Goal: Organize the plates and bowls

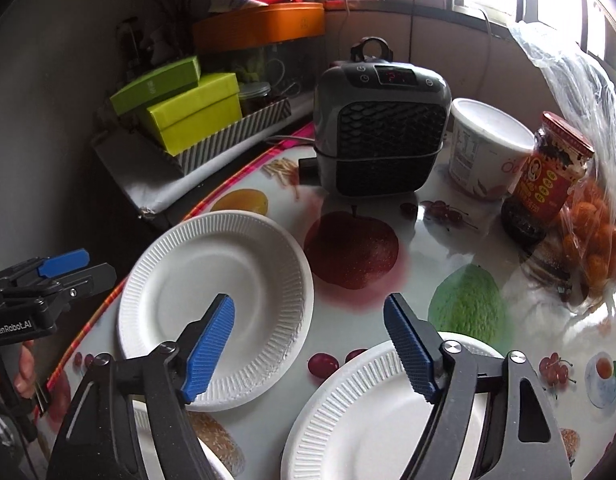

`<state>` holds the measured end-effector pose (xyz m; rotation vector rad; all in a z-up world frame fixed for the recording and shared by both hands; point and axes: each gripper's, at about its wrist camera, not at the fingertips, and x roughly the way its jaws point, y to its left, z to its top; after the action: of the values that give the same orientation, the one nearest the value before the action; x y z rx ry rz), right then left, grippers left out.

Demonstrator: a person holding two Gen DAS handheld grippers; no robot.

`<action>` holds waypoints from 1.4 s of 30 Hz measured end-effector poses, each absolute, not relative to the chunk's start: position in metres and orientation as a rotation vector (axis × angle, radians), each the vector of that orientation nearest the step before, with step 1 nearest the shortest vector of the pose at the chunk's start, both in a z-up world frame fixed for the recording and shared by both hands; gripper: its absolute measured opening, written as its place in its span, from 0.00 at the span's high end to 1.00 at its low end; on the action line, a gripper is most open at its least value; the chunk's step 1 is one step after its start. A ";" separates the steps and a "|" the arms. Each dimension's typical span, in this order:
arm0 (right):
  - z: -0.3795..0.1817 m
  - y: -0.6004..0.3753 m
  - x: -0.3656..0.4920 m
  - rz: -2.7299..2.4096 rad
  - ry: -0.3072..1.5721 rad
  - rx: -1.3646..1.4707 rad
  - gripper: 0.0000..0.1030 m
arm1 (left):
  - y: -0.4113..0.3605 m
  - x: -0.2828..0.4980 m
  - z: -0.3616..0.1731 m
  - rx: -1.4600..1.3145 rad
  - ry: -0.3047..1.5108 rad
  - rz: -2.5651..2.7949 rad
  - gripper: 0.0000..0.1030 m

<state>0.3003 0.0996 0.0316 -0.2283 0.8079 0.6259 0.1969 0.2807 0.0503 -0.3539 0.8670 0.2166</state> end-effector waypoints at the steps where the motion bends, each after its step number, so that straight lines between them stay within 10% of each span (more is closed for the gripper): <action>1: 0.029 0.101 0.302 0.630 0.814 -0.231 0.29 | 0.281 0.199 0.048 -0.356 0.874 0.214 0.25; 24: 0.002 0.104 0.327 0.655 0.949 -0.155 0.74 | 0.282 0.216 0.024 -0.425 0.953 0.168 0.63; 42: 0.003 0.102 0.327 0.669 0.958 -0.119 0.85 | 0.282 0.219 0.022 -0.414 0.967 0.188 0.76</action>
<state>0.3272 0.1016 0.0031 -0.1190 0.9575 0.6692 0.2187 0.2823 0.0217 -0.4137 0.9672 0.1885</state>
